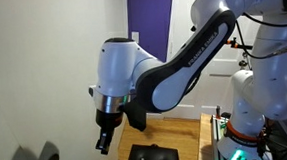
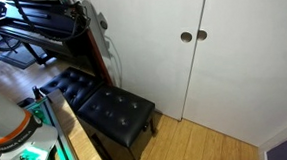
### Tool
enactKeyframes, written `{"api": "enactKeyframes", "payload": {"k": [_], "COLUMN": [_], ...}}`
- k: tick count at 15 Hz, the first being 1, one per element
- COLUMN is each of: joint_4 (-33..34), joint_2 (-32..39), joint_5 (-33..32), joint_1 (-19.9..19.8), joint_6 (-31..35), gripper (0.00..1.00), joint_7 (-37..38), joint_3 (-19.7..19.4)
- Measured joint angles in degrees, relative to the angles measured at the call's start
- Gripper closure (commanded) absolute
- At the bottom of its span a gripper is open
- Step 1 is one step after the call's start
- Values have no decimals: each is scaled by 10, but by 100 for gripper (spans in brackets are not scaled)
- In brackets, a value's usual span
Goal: Slide the closet door to the right.
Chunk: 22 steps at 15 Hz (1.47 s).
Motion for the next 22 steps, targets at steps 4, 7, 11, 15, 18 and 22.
{"api": "enactKeyframes", "payload": {"k": [4, 7, 11, 15, 18, 22], "joint_4": [0, 2, 13, 26, 47, 80], "joint_2": [-3, -2, 19, 73, 117, 161], "joint_5": [0, -4, -40, -52, -61, -64], "joint_1": [0, 0, -1, 0, 7, 23], "joint_6": [0, 0, 42, 111, 161, 209], "gripper": [100, 100, 100, 100, 100, 100], "joint_7": [0, 0, 13, 13, 13, 11], "joint_3": [-2, -4, -16, -26, -37, -48]}}
